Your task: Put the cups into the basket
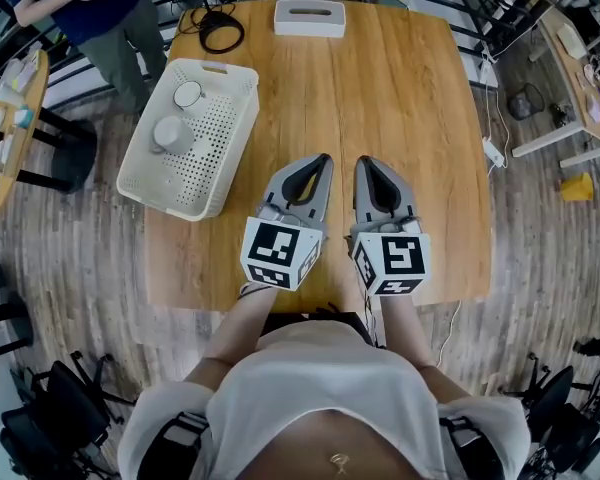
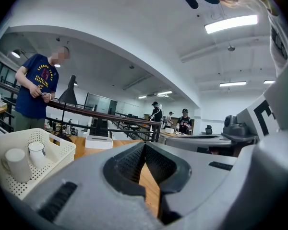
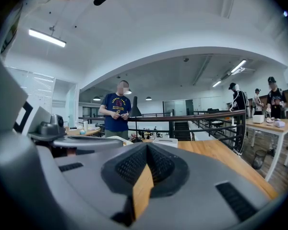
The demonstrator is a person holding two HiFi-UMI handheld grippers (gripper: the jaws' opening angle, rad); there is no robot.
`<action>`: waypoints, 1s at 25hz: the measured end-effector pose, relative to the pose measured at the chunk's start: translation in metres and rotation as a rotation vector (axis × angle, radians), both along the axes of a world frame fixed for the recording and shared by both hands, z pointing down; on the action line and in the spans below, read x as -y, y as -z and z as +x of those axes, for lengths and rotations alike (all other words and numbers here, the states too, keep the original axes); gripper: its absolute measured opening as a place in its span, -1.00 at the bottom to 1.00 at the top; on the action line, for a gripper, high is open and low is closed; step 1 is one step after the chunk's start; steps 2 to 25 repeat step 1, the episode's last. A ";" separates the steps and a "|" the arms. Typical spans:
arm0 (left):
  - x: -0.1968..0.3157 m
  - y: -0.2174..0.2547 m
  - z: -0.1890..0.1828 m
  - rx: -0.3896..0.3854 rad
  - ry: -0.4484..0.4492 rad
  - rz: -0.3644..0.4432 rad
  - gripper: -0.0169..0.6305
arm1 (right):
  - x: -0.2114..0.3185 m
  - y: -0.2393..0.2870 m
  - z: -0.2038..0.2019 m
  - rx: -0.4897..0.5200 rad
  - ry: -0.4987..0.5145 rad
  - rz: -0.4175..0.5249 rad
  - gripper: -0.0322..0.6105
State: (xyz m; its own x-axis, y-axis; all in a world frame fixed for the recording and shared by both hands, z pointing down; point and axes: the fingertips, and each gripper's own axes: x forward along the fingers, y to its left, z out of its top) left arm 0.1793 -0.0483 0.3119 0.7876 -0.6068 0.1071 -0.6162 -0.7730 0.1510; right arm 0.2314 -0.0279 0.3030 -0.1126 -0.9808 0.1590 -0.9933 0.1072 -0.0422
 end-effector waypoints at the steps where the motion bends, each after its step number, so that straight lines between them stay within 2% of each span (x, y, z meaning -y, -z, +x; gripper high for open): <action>1: 0.002 0.000 -0.002 0.001 0.003 0.000 -0.93 | 0.003 0.000 -0.001 -0.003 0.002 0.001 -0.87; 25: 0.002 0.000 -0.002 0.001 0.003 0.000 -0.93 | 0.003 0.000 -0.001 -0.003 0.002 0.001 -0.87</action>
